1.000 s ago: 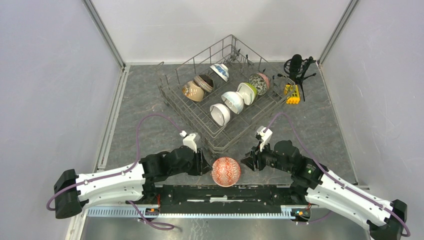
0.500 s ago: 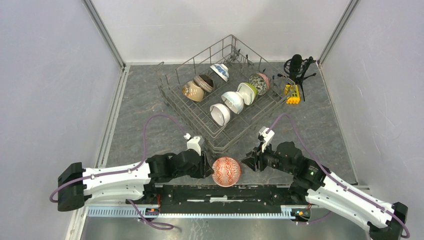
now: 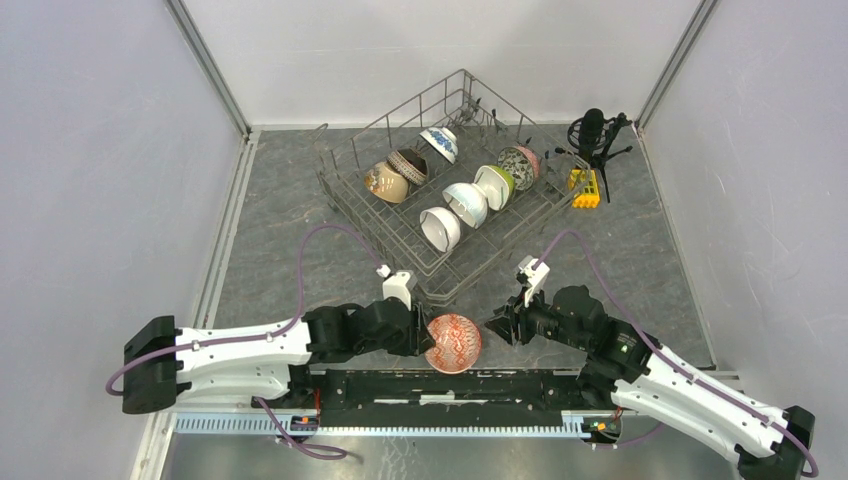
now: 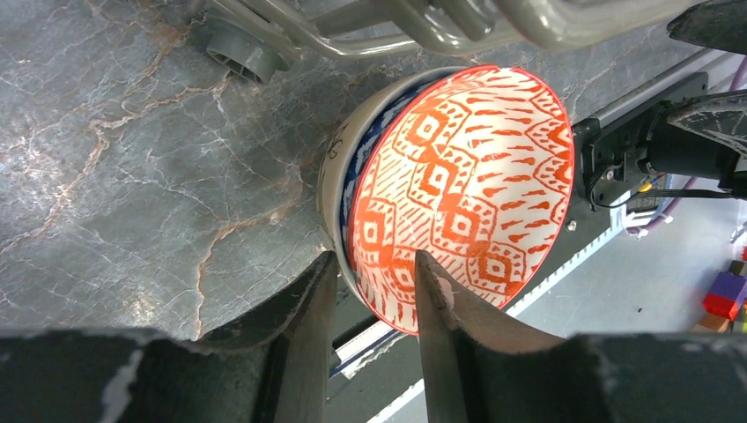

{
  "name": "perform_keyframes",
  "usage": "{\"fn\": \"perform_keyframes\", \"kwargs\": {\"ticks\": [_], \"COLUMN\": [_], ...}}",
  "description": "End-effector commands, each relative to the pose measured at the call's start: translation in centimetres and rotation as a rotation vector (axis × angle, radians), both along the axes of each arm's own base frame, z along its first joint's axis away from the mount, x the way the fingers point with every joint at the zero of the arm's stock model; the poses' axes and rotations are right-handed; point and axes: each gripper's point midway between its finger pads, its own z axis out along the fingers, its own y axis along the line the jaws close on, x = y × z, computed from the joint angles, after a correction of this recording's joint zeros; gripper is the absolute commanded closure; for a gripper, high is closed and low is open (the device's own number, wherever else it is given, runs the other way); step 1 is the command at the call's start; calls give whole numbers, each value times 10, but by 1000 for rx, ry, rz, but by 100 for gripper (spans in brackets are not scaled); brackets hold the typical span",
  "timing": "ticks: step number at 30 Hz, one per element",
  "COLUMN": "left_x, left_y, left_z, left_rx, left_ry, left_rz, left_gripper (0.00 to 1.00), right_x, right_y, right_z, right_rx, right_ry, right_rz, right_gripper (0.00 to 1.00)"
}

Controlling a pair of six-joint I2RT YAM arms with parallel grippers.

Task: Load the bowls into the dish rack
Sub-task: Pick up the bowl from the center of the board.

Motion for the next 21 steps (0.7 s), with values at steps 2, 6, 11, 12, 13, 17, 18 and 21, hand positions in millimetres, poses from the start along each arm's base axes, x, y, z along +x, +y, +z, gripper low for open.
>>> {"fn": "perform_keyframes", "kwargs": {"ticks": [2,6,11,12,13,17,18,21], "left_x": [8,8,9,8,8,8,9,11], "left_y": [-16,-15,-12,-12,-12,-12,-13,-13], "left_z": [17,15,16,16,15,17,18,23], "left_rx": [-35,-5,14,16,18,18,15,6], "left_ry": [-34,-37,-47,-47,-47,-49,-54,-65], "left_rz": [20,13,14,12,10,8,8,12], "left_gripper": [59,67,81,83,86,95,98,98], "right_x": [2,2,2,2,2,2,2,0], "right_y": [0,-1,-1,-1,-1,-1,0,3], "right_z": [4,4,5,5,6,8,9,18], "right_rx": [16,12,13,13,13,17,21,49], "right_ry": [-12,-13,-16,-17,-17,-19,-19,-24], "right_rz": [-15,-15,-16,-15,-15,-14,-14,1], "right_gripper": [55,55,56,56,56,56,56,56]}}
